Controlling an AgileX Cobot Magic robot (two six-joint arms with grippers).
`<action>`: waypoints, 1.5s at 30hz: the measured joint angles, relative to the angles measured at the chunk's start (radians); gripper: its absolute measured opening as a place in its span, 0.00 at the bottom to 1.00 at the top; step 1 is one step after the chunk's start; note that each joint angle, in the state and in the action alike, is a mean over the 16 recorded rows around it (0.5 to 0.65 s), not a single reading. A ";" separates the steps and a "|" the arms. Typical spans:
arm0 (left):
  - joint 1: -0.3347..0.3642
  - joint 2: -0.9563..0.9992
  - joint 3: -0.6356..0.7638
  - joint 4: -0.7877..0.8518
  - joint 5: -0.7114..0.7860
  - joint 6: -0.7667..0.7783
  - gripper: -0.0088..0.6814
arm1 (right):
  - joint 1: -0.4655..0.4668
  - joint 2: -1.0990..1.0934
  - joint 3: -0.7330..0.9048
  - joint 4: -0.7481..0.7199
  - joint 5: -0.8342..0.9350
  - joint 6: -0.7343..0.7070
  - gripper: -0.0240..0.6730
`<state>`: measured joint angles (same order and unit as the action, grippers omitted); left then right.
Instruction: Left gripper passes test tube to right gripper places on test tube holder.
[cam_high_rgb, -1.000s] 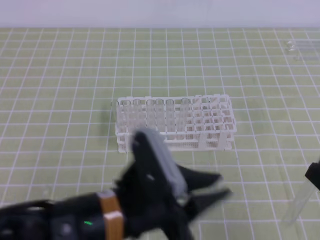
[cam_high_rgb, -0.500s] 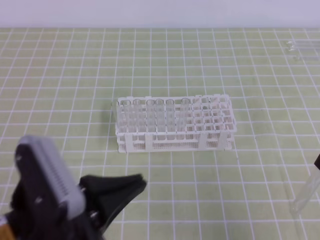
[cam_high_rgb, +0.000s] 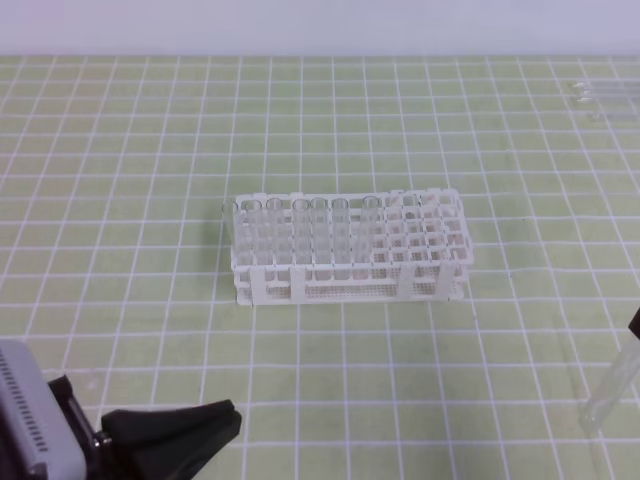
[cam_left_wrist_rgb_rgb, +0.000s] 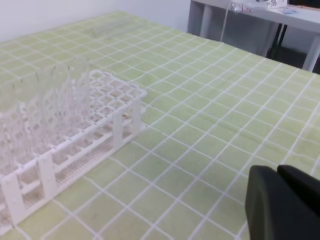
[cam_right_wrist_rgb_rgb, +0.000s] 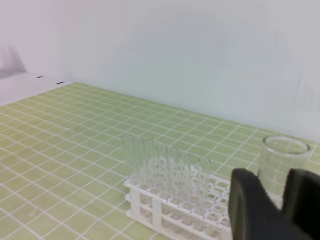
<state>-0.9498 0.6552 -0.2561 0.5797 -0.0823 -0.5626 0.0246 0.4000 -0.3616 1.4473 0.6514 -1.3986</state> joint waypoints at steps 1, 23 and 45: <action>0.000 -0.003 0.006 0.000 0.001 -0.003 0.01 | 0.000 0.000 0.000 0.000 0.000 0.000 0.05; -0.001 -0.017 0.054 -0.001 0.046 -0.020 0.01 | 0.000 0.000 0.000 0.000 -0.001 0.000 0.05; 0.000 -0.015 0.053 0.000 0.042 -0.009 0.01 | 0.000 0.000 0.002 0.028 -0.024 -0.010 0.05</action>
<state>-0.9498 0.6407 -0.2027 0.5801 -0.0402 -0.5713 0.0246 0.4000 -0.3601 1.4753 0.6269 -1.4083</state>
